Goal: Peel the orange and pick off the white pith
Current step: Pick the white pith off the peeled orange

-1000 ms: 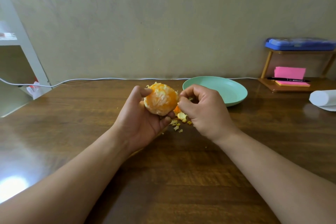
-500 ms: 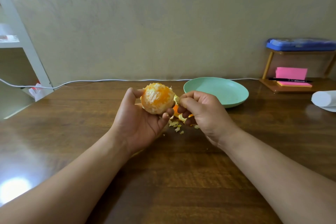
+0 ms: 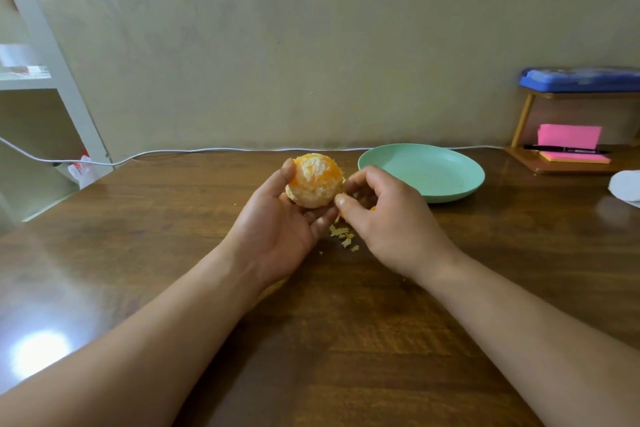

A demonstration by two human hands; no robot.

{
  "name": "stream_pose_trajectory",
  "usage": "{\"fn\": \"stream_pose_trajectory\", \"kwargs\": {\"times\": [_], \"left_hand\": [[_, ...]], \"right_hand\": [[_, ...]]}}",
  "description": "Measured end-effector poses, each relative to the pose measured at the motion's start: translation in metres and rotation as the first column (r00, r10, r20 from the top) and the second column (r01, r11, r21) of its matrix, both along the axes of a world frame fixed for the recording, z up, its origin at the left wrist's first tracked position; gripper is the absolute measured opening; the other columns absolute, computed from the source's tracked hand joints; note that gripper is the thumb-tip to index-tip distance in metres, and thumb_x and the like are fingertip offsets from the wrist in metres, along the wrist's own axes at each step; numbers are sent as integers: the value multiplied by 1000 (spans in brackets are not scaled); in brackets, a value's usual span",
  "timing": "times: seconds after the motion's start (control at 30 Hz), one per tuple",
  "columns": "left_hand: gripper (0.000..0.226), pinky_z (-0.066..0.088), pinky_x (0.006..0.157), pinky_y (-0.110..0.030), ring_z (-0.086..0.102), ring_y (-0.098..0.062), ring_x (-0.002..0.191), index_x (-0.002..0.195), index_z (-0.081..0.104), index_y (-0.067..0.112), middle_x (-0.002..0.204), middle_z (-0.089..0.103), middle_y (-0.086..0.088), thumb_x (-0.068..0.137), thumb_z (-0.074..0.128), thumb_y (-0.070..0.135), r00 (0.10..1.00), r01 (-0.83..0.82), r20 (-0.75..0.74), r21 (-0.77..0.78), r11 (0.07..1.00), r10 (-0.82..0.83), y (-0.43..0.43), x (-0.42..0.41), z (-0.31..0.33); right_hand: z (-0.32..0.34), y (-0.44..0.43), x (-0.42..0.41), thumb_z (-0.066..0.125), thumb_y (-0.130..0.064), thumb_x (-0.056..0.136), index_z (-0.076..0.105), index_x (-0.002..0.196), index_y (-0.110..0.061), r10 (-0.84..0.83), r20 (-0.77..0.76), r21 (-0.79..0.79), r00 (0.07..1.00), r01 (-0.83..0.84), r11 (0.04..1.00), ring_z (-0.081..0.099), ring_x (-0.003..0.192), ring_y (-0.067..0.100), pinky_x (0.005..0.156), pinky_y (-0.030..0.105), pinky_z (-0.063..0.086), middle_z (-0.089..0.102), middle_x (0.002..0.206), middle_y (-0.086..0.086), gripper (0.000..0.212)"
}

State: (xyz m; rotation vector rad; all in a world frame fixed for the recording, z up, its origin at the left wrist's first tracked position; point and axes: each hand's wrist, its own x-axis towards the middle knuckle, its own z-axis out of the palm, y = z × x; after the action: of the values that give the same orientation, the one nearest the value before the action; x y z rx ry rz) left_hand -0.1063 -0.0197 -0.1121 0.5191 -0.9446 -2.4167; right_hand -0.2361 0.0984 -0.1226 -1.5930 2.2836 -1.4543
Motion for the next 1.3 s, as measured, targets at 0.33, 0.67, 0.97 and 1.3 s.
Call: {"fn": "stream_pose_trajectory", "kwargs": {"times": [0.33,0.67,0.97,1.3], "left_hand": [[48,60,103,-41,74,-31,118,139,60,-2,130,73,-22,107,58,33,999,9,-49,-94,996,-13,5,-5,-2],[47,53,113,-44,64,-35,135,145,53,-5,143,65,-25,110,56,27,998,-30,-68,-338,941,7,-1,-10,-12],[40,57,106,-41,73,-29,118,134,62,0,124,75,-19,110,53,31,995,-45,-96,-218,975,24,8,-10,-6],[47,55,110,-44,68,-31,129,142,55,-4,137,70,-22,110,58,30,994,-102,-71,-338,936,83,2,-8,-8]], "right_hand": [[-2,-3,-6,74,-45,97,67,89,-29,-53,48,-51,997,55,997,61,84,5,66,20,43,65,90,-11,19],[-1,-3,-5,74,-37,95,71,86,-17,-34,169,-52,985,43,998,67,75,17,69,41,57,72,77,-1,22],[-2,-4,-7,73,-26,97,73,86,-22,-44,171,-99,984,61,993,67,76,9,63,25,54,73,78,-7,11],[-2,-5,-4,74,-47,97,70,88,-27,-34,153,-76,988,46,996,66,69,4,58,15,45,71,77,-10,23]]}}
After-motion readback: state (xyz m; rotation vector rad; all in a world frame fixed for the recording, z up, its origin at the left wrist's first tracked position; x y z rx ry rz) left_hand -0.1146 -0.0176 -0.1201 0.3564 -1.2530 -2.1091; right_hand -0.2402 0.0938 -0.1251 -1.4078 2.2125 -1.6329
